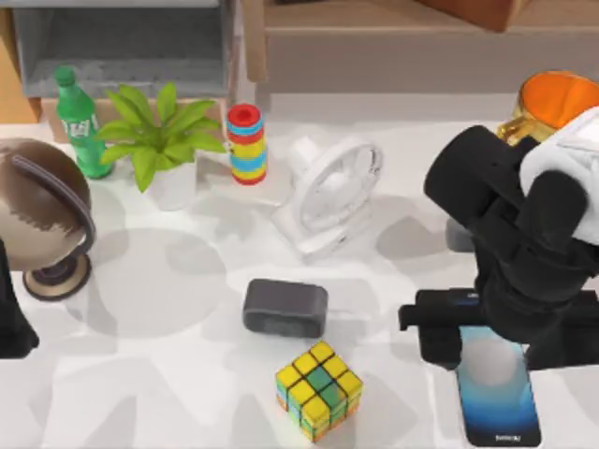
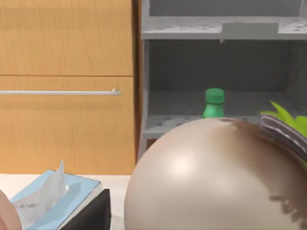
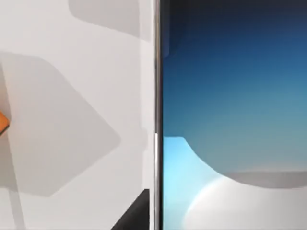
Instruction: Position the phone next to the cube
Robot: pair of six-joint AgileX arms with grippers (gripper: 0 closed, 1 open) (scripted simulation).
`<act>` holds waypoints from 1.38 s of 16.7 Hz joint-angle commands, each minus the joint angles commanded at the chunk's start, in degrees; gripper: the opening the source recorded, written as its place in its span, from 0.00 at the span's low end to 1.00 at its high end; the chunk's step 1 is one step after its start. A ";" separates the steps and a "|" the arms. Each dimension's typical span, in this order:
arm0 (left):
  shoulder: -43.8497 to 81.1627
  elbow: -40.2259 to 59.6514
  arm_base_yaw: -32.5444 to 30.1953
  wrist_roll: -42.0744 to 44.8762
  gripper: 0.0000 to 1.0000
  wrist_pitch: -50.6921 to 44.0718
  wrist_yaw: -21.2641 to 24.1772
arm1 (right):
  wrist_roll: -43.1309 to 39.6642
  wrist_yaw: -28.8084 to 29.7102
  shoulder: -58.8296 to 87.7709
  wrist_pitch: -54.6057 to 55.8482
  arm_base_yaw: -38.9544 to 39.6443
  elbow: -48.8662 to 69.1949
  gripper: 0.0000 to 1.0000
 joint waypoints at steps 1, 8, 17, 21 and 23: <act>0.00 0.00 0.00 0.00 1.00 0.00 0.00 | 0.16 0.00 0.07 0.00 0.13 0.01 0.00; 0.00 0.00 0.00 0.00 1.00 0.00 0.00 | 0.23 -0.07 -0.14 0.23 -0.08 -0.16 0.00; 0.00 0.00 0.00 0.00 1.00 0.00 0.00 | 0.49 -0.17 0.17 4.07 0.26 -0.69 0.00; 0.00 0.00 0.00 0.00 1.00 0.00 0.00 | 0.57 -0.19 0.48 6.64 0.36 -1.56 0.00; 0.00 0.00 0.00 0.00 1.00 0.00 0.00 | 0.58 -0.19 0.73 7.97 0.37 -2.19 0.00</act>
